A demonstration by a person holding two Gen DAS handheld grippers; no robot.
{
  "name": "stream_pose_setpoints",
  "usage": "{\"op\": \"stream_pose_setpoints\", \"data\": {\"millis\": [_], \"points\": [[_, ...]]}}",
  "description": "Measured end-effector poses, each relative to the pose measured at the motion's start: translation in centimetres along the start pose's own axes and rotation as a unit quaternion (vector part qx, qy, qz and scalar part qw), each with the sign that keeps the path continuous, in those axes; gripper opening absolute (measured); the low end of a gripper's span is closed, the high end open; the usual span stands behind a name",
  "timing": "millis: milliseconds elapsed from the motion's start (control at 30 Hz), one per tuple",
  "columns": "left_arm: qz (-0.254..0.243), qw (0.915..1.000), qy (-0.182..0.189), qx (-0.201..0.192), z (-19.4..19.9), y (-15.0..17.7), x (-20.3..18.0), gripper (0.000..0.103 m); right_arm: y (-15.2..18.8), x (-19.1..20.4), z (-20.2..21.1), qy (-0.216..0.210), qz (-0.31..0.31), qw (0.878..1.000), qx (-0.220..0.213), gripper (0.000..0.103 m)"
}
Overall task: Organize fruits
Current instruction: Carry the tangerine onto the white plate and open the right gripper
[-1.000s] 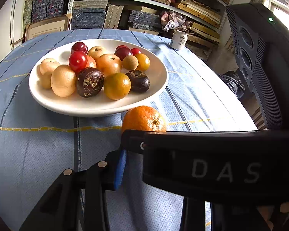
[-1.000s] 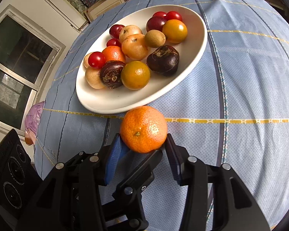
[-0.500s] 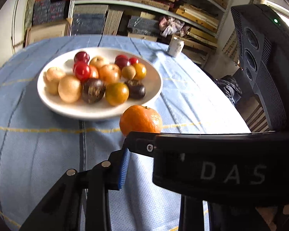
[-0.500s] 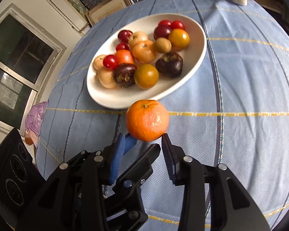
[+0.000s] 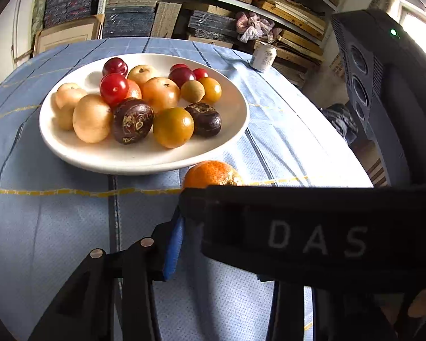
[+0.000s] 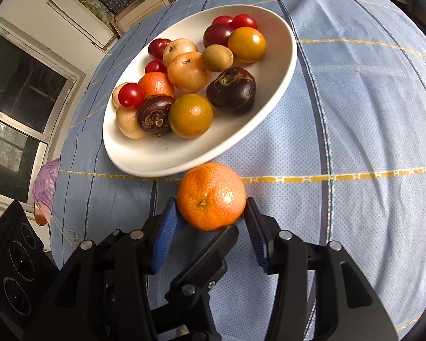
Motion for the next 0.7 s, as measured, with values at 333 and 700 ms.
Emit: {"op": "stream_pose_setpoints", "data": {"millis": [333,700], "points": [[-0.006,0.9999,0.006,-0.008,0.8,-0.1,-0.5,0.038,0.6,-0.7,1.5,-0.001,0.001,1.0,-0.029,0.046],[-0.017,0.9991,-0.001,-0.04,3.7,-2.6,-0.7,0.038,-0.2,2.0,4.4,-0.004,0.037,0.997,-0.064,0.046]]}}
Point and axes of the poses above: each gripper's, at about its wrist camera, not at the fingertips, and z roughly against the way its jaws point, x to its left, y to its underside, the point moved 10 cm from there along -z, roughly the way its jaws point, and after that the axes turned 6 degrees about -y, right-handed, at the moved point
